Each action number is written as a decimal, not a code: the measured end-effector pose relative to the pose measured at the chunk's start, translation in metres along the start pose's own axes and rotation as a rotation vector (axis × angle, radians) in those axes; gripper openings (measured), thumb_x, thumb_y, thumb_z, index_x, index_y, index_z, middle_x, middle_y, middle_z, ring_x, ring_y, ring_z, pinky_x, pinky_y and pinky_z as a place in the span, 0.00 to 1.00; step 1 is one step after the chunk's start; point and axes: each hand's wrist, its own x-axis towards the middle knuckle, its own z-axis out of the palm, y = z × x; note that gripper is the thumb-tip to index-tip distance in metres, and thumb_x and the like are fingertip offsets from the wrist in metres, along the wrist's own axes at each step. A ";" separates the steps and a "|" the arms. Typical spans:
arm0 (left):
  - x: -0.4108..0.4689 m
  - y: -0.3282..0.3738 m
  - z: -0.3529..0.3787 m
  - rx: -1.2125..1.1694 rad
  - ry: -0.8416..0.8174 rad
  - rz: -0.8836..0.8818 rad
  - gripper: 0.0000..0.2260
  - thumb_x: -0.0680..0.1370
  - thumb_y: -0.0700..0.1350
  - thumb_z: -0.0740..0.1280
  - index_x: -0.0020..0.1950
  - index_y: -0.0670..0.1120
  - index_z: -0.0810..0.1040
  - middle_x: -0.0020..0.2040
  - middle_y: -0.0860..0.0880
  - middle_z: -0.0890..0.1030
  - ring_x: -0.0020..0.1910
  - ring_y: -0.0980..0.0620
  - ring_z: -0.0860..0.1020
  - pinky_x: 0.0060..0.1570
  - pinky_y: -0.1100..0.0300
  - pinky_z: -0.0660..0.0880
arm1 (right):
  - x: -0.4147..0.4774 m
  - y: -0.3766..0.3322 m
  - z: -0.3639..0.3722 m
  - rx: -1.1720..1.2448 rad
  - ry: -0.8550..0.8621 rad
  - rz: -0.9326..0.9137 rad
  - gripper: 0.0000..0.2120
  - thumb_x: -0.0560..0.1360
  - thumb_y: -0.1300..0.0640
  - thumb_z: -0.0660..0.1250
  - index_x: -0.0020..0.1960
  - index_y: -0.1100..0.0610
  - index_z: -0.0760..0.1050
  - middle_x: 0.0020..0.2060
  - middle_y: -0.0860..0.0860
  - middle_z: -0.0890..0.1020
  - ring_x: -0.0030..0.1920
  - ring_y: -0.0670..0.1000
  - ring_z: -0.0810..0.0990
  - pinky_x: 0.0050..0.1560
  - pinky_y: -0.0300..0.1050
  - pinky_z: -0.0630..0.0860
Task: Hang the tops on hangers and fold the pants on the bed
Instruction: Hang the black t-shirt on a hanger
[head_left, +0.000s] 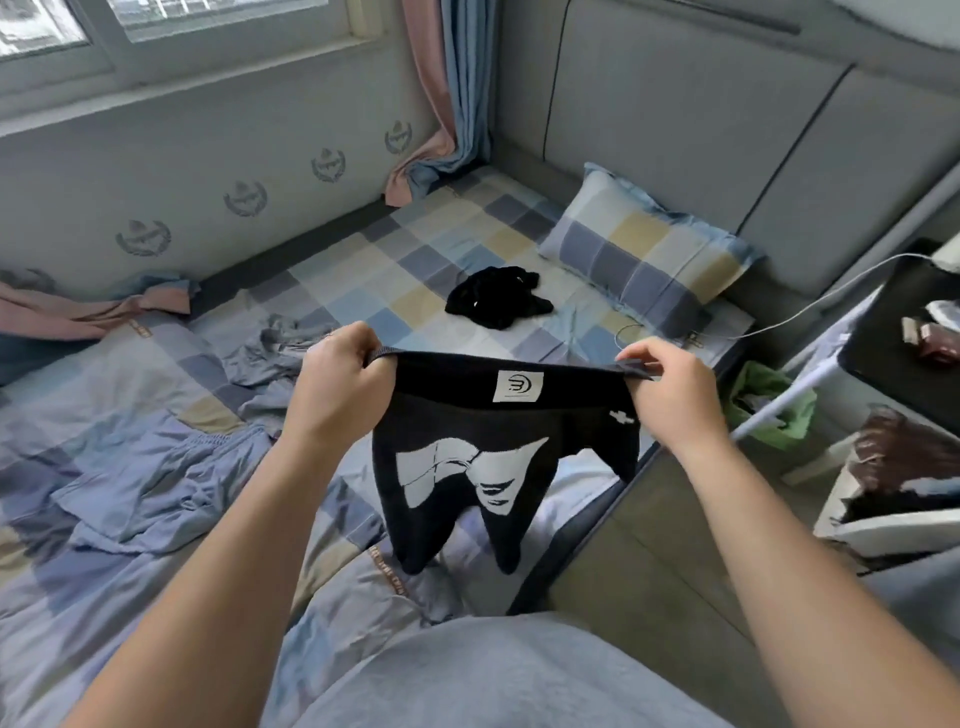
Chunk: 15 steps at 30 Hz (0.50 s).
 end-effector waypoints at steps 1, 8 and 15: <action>-0.005 -0.001 -0.003 -0.035 -0.041 0.014 0.05 0.72 0.40 0.59 0.37 0.39 0.68 0.33 0.45 0.71 0.34 0.48 0.68 0.34 0.55 0.64 | -0.013 -0.002 -0.007 0.046 0.003 0.019 0.12 0.75 0.69 0.64 0.44 0.53 0.79 0.38 0.48 0.81 0.39 0.50 0.79 0.35 0.31 0.72; -0.045 0.005 0.005 -0.150 -0.234 0.160 0.06 0.77 0.37 0.62 0.40 0.39 0.69 0.33 0.47 0.70 0.34 0.49 0.67 0.35 0.53 0.63 | -0.116 -0.005 -0.050 0.166 0.094 0.111 0.06 0.70 0.60 0.60 0.40 0.60 0.75 0.33 0.59 0.75 0.36 0.48 0.69 0.36 0.44 0.63; -0.098 0.037 0.054 -0.261 -0.554 0.222 0.08 0.77 0.39 0.61 0.38 0.41 0.70 0.31 0.49 0.69 0.32 0.50 0.68 0.36 0.55 0.63 | -0.218 0.015 -0.095 0.153 0.259 0.271 0.07 0.70 0.57 0.59 0.35 0.58 0.68 0.28 0.45 0.67 0.32 0.44 0.65 0.35 0.42 0.60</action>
